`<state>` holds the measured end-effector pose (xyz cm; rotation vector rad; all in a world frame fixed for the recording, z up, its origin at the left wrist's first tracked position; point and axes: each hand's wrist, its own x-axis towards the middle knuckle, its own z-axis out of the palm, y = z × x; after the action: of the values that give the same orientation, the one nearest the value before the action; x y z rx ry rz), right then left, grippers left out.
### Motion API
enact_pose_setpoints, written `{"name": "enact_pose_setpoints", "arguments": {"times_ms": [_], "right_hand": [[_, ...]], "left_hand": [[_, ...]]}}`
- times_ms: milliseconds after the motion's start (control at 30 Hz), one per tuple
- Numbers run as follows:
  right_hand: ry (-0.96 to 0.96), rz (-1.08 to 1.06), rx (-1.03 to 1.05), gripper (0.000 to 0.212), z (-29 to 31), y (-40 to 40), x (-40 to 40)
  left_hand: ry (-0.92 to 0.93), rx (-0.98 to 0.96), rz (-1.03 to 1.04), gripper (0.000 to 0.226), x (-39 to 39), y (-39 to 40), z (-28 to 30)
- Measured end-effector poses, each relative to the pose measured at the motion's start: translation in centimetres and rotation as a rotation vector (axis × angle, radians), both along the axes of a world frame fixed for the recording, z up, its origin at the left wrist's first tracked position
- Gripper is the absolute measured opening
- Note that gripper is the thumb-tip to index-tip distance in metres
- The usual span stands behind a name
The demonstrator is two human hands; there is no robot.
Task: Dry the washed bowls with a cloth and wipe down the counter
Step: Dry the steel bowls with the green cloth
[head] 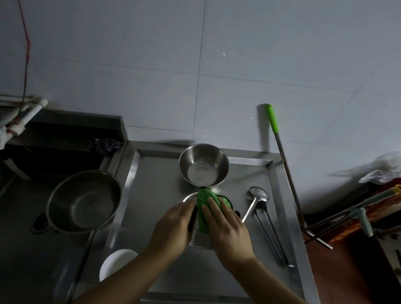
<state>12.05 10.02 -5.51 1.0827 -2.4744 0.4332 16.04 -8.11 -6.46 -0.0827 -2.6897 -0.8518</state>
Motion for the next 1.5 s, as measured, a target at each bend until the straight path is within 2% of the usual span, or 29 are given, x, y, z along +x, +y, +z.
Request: {"name": "enact_pose_setpoints", "arguments": {"times_ms": [167, 200, 267, 367, 433, 500, 567, 667, 733, 800, 900, 967, 1033, 1100, 1167, 1233, 1333, 1400, 1433, 1500], "right_hand": [[0.018, 0.026, 0.017, 0.058, 0.9, -1.2, 0.3], [0.023, 0.041, 0.001, 0.055, 1.1, -1.0, 0.2], [-0.002, 0.046, -0.072, 0.053, 1.6, -0.4, -0.3], [-0.101, 0.058, -0.194, 0.07, 1.8, 0.4, -1.2], [-0.162, 0.063, -0.202, 0.08, 1.7, 0.2, -1.6], [-0.196, 0.032, -0.164, 0.081, 1.6, -0.3, -1.6], [-0.16, 0.021, -0.047, 0.077, 1.5, -0.9, -1.3], [-0.03, 0.039, 0.133, 0.077, 1.7, -2.1, -0.5], [-0.013, 0.016, 0.161, 0.078, 2.2, -3.0, 0.0], [-0.003, -0.007, 0.153, 0.074, 2.5, -3.5, 0.3], [0.051, 0.024, 0.118, 0.058, 2.8, -3.2, 0.0], [0.055, 0.057, 0.062, 0.05, 2.5, -2.5, -0.4], [0.018, 0.062, -0.006, 0.049, 2.3, -1.4, -0.9], [-0.036, 0.069, -0.052, 0.055, 2.2, -0.6, -1.4], [-0.073, 0.065, -0.043, 0.055, 2.1, -0.5, -1.6], [-0.063, 0.041, -0.003, 0.05, 2.0, -0.9, -1.5], [0.012, 0.033, 0.096, 0.046, 1.9, -1.6, -1.0], [0.017, 0.036, 0.169, 0.06, 1.9, -2.2, -0.6], [-0.003, 0.018, 0.194, 0.069, 1.9, -2.4, -0.6], [-0.021, -0.011, 0.209, 0.073, 2.0, -2.9, -0.5]], "left_hand": [[0.118, 0.17, 0.019, 0.049, -0.3, -1.3, -1.1], [0.131, 0.236, 0.081, 0.046, -0.2, -1.8, -1.3], [0.105, 0.512, 0.193, 0.043, 0.6, -3.0, -1.7], [0.153, 0.49, 0.341, 0.048, 1.6, -4.7, -2.4], [0.1, 0.56, 0.353, 0.048, 2.0, -5.3, -3.0], [0.002, 0.548, 0.339, 0.048, 2.0, -5.3, -3.1], [-0.002, 0.426, 0.24, 0.035, 1.8, -4.7, -2.7], [0.052, 0.202, 0.068, 0.028, 0.9, -2.8, -1.5], [0.008, 0.147, 0.076, 0.021, 0.1, -1.7, -0.9], [0.002, 0.15, 0.12, 0.022, -0.5, -1.3, -0.9], [0.106, 0.219, 0.143, 0.037, -0.3, -1.8, -1.5], [0.131, 0.339, 0.208, 0.041, 0.2, -2.7, -2.2], [0.157, 0.49, 0.261, 0.038, 0.9, -3.5, -2.7], [0.178, 0.558, 0.324, 0.035, 1.5, -3.7, -2.5], [0.097, 0.584, 0.39, 0.032, 1.9, -3.8, -2.8], [-0.049, 0.525, 0.41, 0.029, 1.8, -3.7, -3.3], [-0.006, 0.306, 0.249, 0.021, 1.7, -2.7, -2.9], [0.007, 0.228, 0.139, 0.02, 1.4, -1.5, -1.9], [0.0, 0.208, 0.133, 0.021, 1.1, -1.1, -1.6], [0.012, 0.191, 0.183, 0.016, 0.5, -0.6, -1.0]]}}
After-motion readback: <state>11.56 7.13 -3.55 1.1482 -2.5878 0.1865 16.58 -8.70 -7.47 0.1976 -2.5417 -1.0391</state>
